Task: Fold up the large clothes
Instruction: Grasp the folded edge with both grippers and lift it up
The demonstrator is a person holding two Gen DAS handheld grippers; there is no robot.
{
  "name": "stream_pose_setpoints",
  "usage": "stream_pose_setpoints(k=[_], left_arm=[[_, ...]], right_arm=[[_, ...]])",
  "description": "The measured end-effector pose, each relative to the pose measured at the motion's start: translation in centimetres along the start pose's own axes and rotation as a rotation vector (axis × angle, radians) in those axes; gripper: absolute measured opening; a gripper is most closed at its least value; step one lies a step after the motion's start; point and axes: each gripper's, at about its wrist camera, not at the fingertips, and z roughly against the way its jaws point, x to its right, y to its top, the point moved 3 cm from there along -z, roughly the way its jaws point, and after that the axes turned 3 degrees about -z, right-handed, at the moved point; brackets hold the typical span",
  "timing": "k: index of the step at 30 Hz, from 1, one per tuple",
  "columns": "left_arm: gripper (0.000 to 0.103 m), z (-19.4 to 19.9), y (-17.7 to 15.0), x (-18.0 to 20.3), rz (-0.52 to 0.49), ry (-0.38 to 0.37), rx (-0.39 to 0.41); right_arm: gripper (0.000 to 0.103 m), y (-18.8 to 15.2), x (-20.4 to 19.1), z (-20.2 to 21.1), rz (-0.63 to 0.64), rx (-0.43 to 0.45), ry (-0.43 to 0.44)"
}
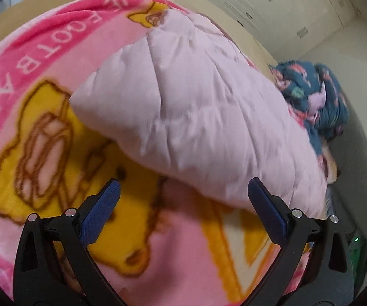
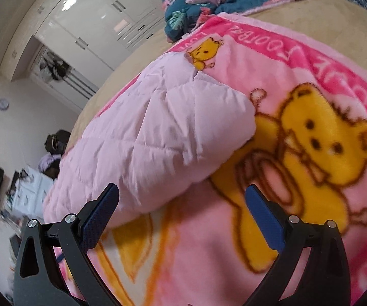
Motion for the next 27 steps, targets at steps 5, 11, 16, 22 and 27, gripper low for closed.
stream_pose_setpoints(k=[5, 11, 16, 22, 27], left_arm=[[0.094, -1.4, 1.7, -0.7, 0.081, -0.009, 0.016], [0.095, -3.4, 3.0, -1.1, 0.120, -0.013, 0.005], [0.095, -4.9, 3.4, -1.7, 0.160, -0.049, 0.002], [0.095, -6.2, 4.1, -1.7, 0.190, -0.071, 0.013], [0.095, -6.9, 4.7, -1.5, 0.199, -0.076, 0.027]], right_arm=[[0.099, 1.5, 0.5, -2.1, -0.063, 0.005, -0.010], [0.099, 2.7, 1.4, -4.5, -0.100, 0.017, -0.013], [0.099, 3.3, 1.9, -6.0, -0.125, 0.022, 0.022], [0.099, 3.8, 2.2, -7.4, -0.134, 0.020, 0.060], [0.099, 4.6, 2.0, -8.6, -0.131, 0.021, 0.086]])
